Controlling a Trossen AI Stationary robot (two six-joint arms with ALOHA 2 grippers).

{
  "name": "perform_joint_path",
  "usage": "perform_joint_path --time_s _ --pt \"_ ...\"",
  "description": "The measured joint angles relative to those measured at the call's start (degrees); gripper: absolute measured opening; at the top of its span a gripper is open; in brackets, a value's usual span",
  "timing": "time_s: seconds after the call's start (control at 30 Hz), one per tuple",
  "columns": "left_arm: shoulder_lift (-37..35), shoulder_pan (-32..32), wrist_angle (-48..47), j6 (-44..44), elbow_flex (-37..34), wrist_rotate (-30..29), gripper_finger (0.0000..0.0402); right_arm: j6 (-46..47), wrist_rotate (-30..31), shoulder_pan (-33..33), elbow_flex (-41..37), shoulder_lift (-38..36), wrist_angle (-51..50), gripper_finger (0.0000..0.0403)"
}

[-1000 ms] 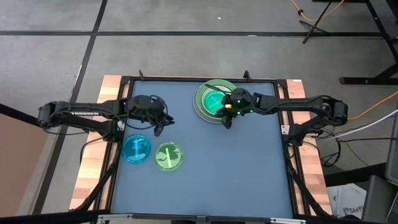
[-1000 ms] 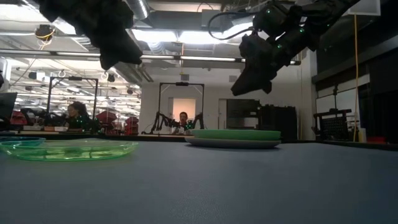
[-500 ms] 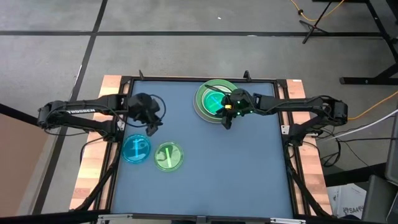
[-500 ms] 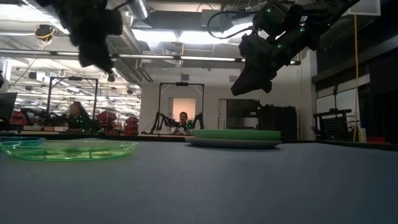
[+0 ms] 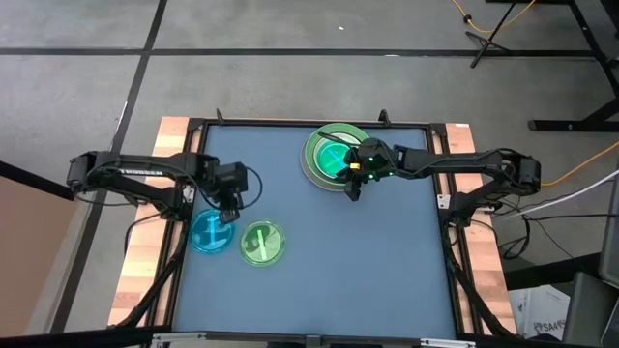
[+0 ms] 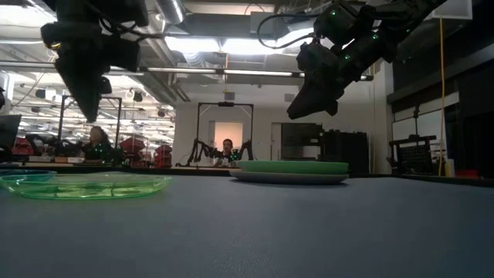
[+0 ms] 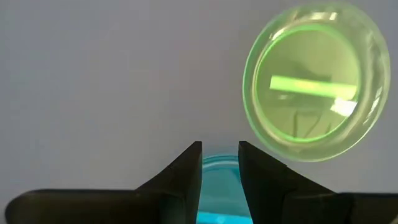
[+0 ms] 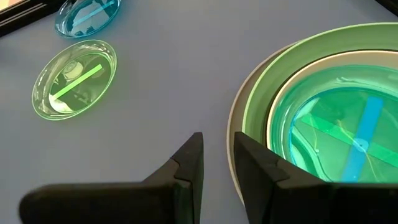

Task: Stack plastic plates
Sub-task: Stack the small blue plate on the small blue plate

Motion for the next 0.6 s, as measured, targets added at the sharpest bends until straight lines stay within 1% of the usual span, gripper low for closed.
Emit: perform_joint_path --time_s 0.2,0.6 --pt "4.42 -0.96 -1.2 6.37 -0.02 -0.03 0.0098 0.0 0.0 0.0 0.0 0.0 -0.04 0.0079" --pt "12.32 -1.8 -1.27 22.36 -0.09 0.31 0.0098 0.0 -0.02 0.0 0.0 0.0 -0.08 0.0079"
